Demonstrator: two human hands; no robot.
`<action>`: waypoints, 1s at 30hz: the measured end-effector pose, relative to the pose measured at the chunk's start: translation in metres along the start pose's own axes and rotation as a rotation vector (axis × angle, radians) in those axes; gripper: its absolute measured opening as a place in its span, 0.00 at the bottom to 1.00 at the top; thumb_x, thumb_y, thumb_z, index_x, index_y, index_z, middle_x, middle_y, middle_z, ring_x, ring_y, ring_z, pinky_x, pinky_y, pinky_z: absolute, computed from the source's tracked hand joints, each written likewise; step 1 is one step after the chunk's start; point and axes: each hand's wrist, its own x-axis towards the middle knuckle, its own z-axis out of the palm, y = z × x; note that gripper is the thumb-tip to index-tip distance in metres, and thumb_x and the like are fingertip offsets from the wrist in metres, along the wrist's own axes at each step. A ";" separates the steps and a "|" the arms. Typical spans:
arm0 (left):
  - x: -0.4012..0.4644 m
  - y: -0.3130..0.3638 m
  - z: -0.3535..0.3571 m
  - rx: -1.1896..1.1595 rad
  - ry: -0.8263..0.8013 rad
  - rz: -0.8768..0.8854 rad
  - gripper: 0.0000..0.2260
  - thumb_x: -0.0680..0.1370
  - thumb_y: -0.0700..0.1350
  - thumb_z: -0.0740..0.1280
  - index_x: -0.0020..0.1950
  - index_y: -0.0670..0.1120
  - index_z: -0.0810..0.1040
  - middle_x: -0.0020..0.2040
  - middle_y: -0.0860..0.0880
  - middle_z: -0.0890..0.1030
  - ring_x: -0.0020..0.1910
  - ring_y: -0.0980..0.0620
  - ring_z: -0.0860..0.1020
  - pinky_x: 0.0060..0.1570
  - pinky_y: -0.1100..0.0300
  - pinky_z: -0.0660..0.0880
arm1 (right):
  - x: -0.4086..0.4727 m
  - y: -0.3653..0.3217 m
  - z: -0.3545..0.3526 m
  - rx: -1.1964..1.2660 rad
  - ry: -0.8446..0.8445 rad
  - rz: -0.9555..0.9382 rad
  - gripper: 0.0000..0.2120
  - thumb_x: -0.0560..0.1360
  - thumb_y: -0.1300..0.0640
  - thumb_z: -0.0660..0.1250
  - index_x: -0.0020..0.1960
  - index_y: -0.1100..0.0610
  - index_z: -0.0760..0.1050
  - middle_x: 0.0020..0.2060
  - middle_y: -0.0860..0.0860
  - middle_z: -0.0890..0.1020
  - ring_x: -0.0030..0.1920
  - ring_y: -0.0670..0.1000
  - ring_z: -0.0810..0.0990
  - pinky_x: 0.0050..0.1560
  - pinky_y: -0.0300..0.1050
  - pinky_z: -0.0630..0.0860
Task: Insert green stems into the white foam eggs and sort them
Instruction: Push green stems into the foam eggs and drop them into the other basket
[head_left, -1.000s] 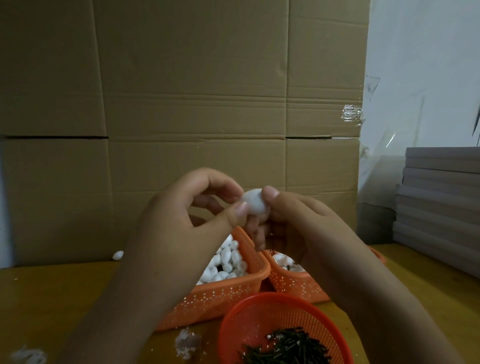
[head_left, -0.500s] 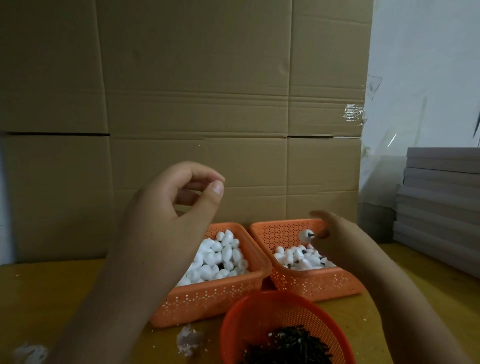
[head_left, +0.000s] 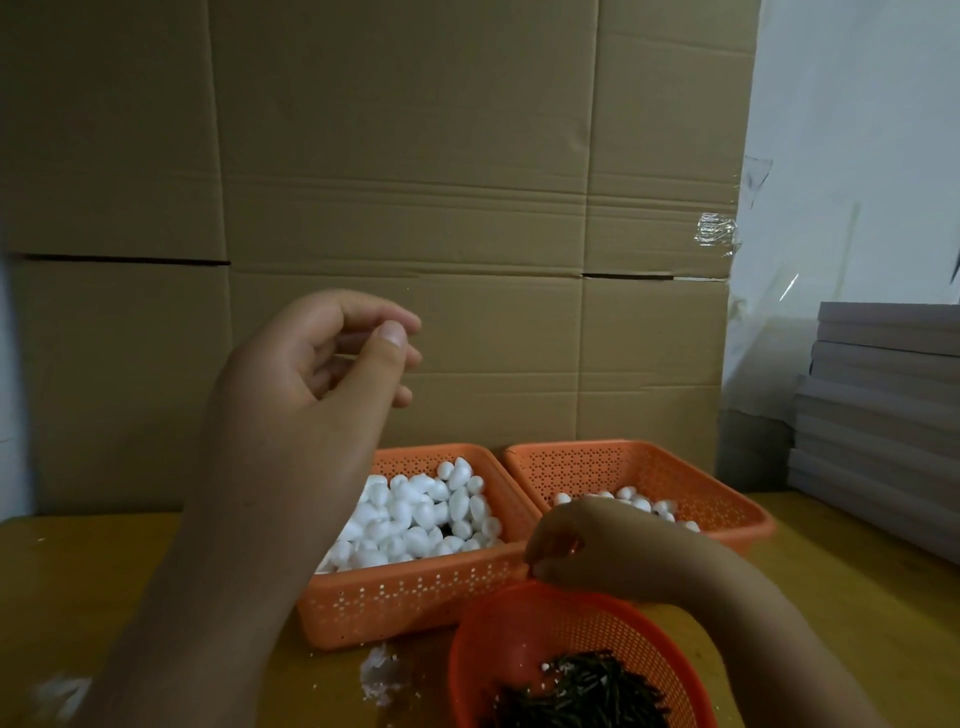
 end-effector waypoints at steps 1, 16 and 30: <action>0.000 0.001 -0.001 -0.007 0.004 -0.003 0.07 0.74 0.50 0.62 0.44 0.57 0.80 0.41 0.56 0.84 0.36 0.60 0.81 0.37 0.67 0.76 | 0.002 -0.005 0.006 -0.018 -0.008 0.000 0.09 0.77 0.50 0.66 0.56 0.46 0.79 0.52 0.41 0.80 0.47 0.39 0.78 0.49 0.35 0.77; 0.016 0.008 -0.036 -0.644 0.167 -0.318 0.13 0.80 0.43 0.61 0.40 0.51 0.81 0.30 0.56 0.79 0.25 0.60 0.74 0.25 0.69 0.71 | 0.039 -0.019 0.028 0.102 0.295 -0.010 0.07 0.77 0.57 0.65 0.49 0.51 0.82 0.40 0.43 0.83 0.36 0.38 0.79 0.36 0.32 0.73; 0.020 0.006 -0.048 -0.713 0.225 -0.356 0.11 0.81 0.45 0.60 0.41 0.52 0.78 0.27 0.57 0.76 0.24 0.61 0.72 0.25 0.69 0.69 | 0.074 -0.032 0.021 -0.121 0.090 0.030 0.11 0.77 0.55 0.61 0.48 0.59 0.81 0.42 0.54 0.84 0.39 0.52 0.80 0.40 0.47 0.76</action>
